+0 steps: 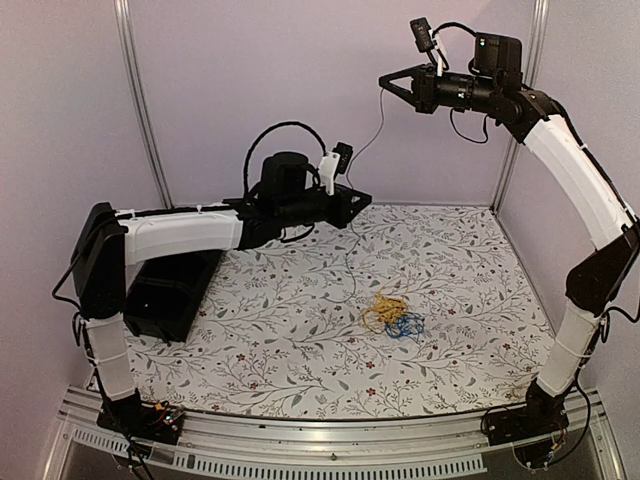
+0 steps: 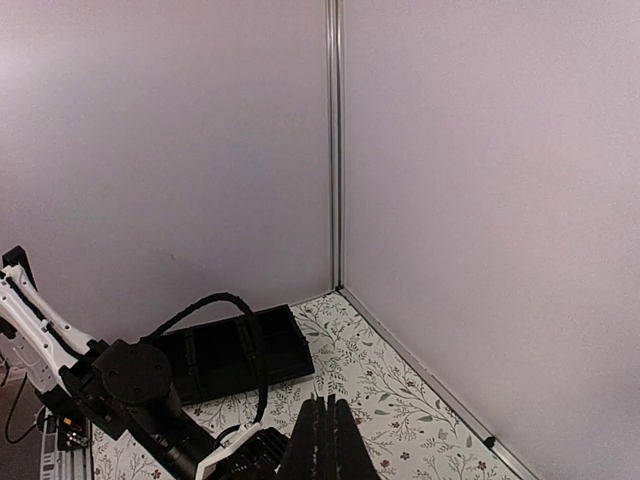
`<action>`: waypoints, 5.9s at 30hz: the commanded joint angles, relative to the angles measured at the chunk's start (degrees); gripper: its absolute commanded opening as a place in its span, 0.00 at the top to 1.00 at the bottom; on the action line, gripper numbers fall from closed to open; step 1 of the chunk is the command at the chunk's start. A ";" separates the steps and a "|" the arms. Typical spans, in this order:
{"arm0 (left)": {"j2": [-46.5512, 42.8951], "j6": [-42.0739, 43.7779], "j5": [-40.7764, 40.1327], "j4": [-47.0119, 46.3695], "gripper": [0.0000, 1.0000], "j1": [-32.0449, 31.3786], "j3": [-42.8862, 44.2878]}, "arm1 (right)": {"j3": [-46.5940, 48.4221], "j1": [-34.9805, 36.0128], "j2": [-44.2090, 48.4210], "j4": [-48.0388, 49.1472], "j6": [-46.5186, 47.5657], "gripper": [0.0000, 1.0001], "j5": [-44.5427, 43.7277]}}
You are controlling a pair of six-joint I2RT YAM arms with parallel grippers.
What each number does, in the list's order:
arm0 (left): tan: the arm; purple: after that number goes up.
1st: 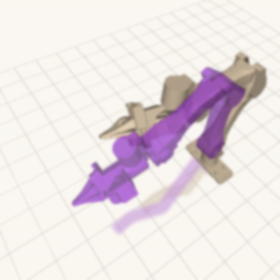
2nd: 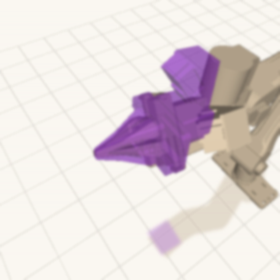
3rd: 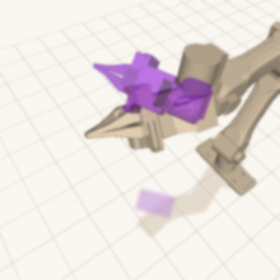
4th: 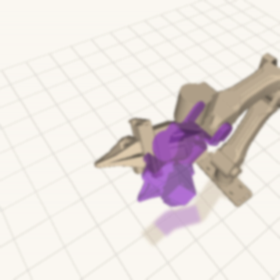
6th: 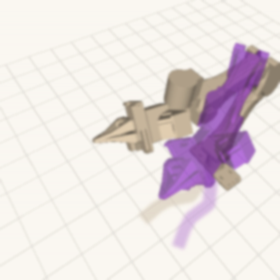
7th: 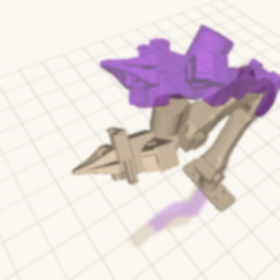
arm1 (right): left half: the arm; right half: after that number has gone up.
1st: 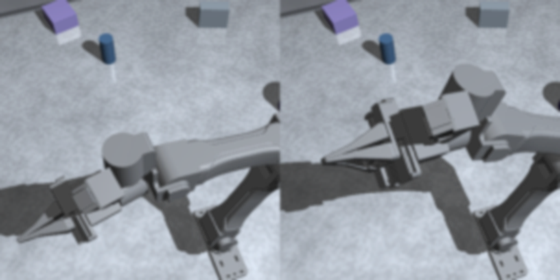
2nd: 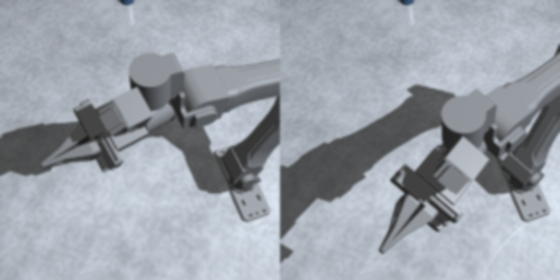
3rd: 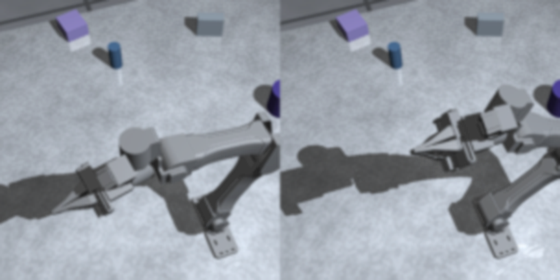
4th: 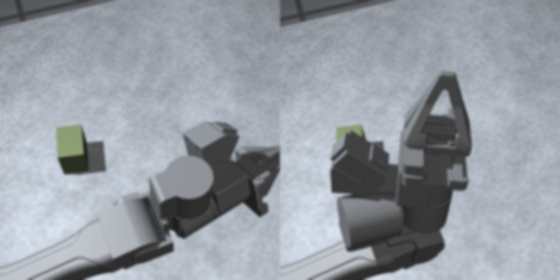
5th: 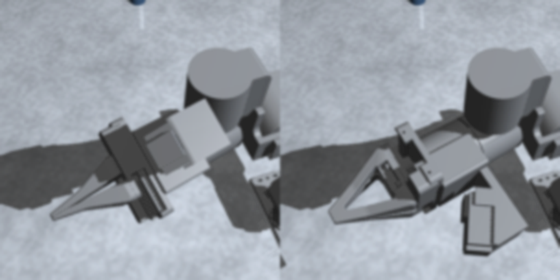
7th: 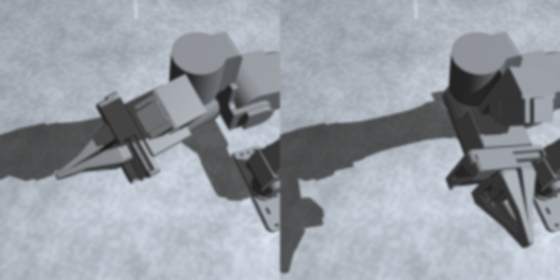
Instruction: Untangle the cables
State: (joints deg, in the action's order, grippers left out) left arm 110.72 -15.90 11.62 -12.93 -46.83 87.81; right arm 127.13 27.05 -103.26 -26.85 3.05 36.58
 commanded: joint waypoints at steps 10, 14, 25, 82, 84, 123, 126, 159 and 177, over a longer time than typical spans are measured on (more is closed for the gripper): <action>-5.05 0.40 0.96 -0.53 1.00 0.80 -5.37 | -0.44 0.23 -0.78 1.34 -0.23 1.00 -10.08; -10.58 1.19 3.23 0.29 1.00 1.38 -8.56 | -7.48 -2.35 -1.19 0.89 -1.38 1.00 -18.01; -23.54 3.17 4.68 6.92 1.00 6.88 -13.50 | -35.60 -4.08 -2.10 -0.76 -12.25 1.00 -12.01; -60.94 7.27 -28.02 46.67 1.00 28.85 -29.46 | -43.29 -3.14 4.41 0.75 -7.64 0.41 -5.98; -60.23 5.31 -27.27 46.49 1.00 29.75 -25.48 | -43.53 -3.10 4.62 0.77 -7.53 0.41 -6.08; -52.99 -12.36 -8.73 63.99 1.00 46.76 -32.94 | -43.50 -3.10 3.01 1.15 -6.53 0.39 -6.37; -54.94 -18.01 -9.39 66.35 1.00 46.76 -34.54 | -43.87 -3.14 3.45 1.11 -6.09 0.39 -6.68; -38.13 -23.83 -18.45 61.18 1.00 50.50 -39.17 | -46.27 -3.84 5.43 1.28 -5.26 0.38 -6.87; -29.11 -17.71 -16.89 52.95 1.00 51.48 -39.08 | -46.18 -3.78 4.80 1.65 -4.81 0.37 -7.13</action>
State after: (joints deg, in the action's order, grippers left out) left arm 81.17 -35.35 -6.70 42.33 3.92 48.80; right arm 81.10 23.55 -99.72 -26.46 -2.35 30.11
